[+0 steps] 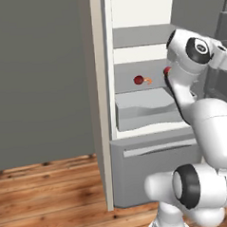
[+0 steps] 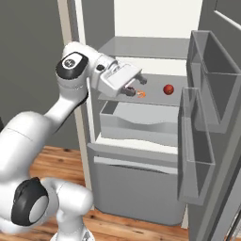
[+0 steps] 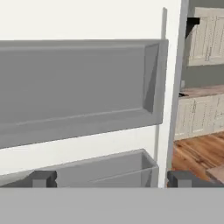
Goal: Open the fridge, remove the pear, onion, and shrimp, and place them on any counter.
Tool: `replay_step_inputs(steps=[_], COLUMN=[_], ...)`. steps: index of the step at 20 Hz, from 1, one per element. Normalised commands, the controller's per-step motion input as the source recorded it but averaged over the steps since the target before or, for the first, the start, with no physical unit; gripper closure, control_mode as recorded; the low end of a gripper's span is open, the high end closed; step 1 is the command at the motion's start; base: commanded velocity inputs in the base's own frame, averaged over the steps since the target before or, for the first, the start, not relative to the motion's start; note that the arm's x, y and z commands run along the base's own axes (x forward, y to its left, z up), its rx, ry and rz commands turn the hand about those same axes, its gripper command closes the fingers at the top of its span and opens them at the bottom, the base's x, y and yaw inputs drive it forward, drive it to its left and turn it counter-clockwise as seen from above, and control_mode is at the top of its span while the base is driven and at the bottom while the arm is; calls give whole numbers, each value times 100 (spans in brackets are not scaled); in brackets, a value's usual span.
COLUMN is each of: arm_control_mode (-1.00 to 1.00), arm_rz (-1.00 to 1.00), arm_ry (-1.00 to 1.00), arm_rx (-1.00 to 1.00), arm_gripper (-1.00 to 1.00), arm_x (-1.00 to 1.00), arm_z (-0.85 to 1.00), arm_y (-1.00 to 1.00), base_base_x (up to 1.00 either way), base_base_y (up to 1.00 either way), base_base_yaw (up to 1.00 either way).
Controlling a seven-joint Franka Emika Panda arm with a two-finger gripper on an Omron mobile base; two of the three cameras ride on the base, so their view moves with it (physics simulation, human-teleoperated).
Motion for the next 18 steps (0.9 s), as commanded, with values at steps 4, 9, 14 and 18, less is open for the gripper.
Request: replay_step_inputs(steps=[4, 9, 14, 18], arm_control_mode=[-100, -100, -100, -100], arm_rz=[99, 100, 88, 74], arm_ry=[2, 5, 1, 0], arm_rx=[1, 7, 9, 0], arm_gripper=[-100, -100, -100, -100], arm_x=[-2, 0, 3, 7], arm_z=[-16, -13, -32, -46], arm_y=[21, 9, 48, 88], base_base_x=[0, 0, 0, 0], base_base_y=[0, 0, 0, 0], base_base_yaw=[0, 0, 0, 0])
